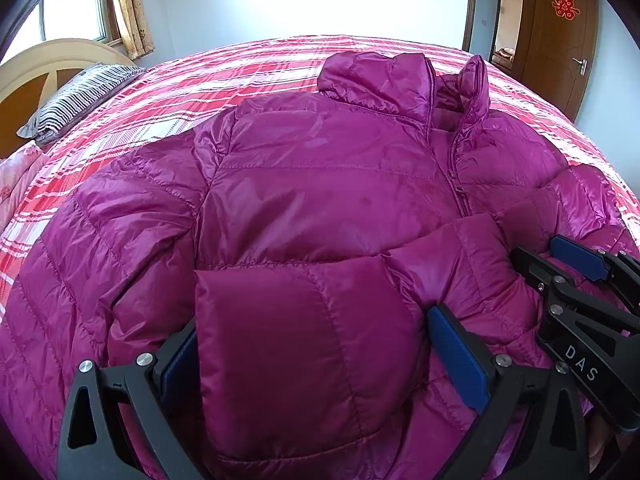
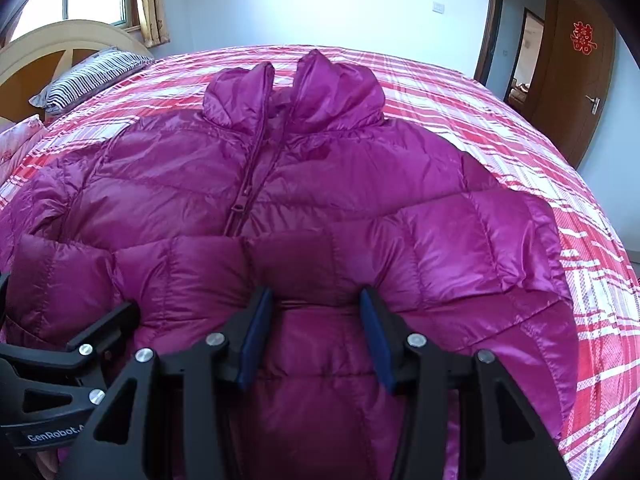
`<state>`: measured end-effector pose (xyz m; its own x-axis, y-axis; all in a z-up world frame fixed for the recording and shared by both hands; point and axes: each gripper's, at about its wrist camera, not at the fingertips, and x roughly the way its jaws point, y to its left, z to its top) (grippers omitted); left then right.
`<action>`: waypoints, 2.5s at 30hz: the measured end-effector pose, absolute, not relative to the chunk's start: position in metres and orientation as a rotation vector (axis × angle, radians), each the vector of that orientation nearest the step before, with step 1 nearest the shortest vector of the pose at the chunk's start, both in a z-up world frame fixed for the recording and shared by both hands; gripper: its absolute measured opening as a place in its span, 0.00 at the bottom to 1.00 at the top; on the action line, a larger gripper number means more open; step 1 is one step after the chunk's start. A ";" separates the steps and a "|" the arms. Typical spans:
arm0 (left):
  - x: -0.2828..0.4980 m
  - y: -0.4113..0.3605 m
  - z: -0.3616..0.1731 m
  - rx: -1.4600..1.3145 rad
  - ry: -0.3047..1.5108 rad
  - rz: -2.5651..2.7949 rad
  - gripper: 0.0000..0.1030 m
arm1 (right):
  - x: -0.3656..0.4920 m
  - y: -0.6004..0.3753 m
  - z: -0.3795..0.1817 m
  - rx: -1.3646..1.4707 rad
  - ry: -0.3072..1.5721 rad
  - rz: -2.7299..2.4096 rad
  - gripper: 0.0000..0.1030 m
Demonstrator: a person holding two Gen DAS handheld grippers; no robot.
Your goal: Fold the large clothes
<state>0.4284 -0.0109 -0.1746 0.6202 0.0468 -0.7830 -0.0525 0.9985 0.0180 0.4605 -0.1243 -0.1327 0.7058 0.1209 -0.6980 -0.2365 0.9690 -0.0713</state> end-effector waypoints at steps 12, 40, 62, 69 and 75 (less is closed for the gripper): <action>0.427 -0.005 -0.170 -0.032 0.920 0.023 0.99 | 0.461 -0.122 -0.134 -0.164 0.759 0.194 0.49; 0.178 0.277 -0.143 -0.422 0.731 0.444 0.52 | 0.295 -0.081 -0.087 -0.272 0.477 0.496 0.95; 0.226 0.161 0.055 -0.251 0.411 0.120 0.08 | 0.302 -0.190 -0.074 0.130 0.482 0.304 0.96; 0.268 0.066 0.064 -0.154 0.417 -0.063 0.08 | 0.307 -0.224 -0.083 0.200 0.505 0.234 0.96; 0.303 0.001 0.025 -0.085 0.491 -0.128 0.09 | 0.308 -0.247 -0.095 0.219 0.520 0.195 0.97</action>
